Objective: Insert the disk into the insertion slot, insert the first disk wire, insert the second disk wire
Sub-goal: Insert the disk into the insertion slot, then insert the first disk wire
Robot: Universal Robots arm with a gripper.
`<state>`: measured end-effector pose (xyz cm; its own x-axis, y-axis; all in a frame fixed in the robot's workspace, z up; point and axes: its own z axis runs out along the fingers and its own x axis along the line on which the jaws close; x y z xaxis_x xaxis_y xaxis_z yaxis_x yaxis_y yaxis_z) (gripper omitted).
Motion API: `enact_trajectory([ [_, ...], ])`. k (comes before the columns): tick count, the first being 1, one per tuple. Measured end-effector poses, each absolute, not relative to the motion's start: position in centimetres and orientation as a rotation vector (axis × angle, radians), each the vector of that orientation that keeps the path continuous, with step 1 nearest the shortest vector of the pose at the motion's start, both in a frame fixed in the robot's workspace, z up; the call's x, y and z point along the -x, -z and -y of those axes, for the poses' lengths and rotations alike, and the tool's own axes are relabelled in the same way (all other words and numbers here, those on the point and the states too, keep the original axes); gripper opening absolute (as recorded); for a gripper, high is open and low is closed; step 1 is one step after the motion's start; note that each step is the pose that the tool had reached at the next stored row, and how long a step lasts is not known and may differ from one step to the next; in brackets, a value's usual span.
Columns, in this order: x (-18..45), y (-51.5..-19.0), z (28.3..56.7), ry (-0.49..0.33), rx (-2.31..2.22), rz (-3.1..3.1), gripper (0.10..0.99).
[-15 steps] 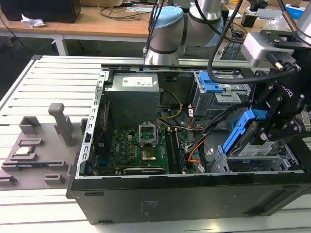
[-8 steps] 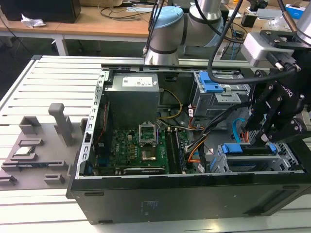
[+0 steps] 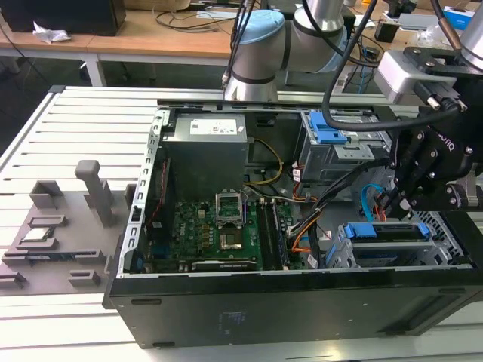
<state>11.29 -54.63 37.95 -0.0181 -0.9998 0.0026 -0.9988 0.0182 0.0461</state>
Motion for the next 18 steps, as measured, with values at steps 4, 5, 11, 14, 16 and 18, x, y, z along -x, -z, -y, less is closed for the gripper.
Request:
enact_trajectory([
  [4, -11.3, -37.9, 54.6, 0.048, -2.177, 2.217, 0.106],
  [5, -11.3, -37.9, 54.6, 0.048, -2.177, 2.217, 0.106],
  [11, -11.3, -37.9, 54.6, 0.048, -2.177, 2.217, 0.106],
  [14, -11.4, -37.9, 54.6, 0.049, -2.177, 2.217, 0.106],
  [16, -12.6, -37.8, 54.6, 0.05, -2.177, 2.216, 0.106],
  [18, -13.6, -37.4, 54.2, 0.051, -2.174, 2.214, 0.106],
])
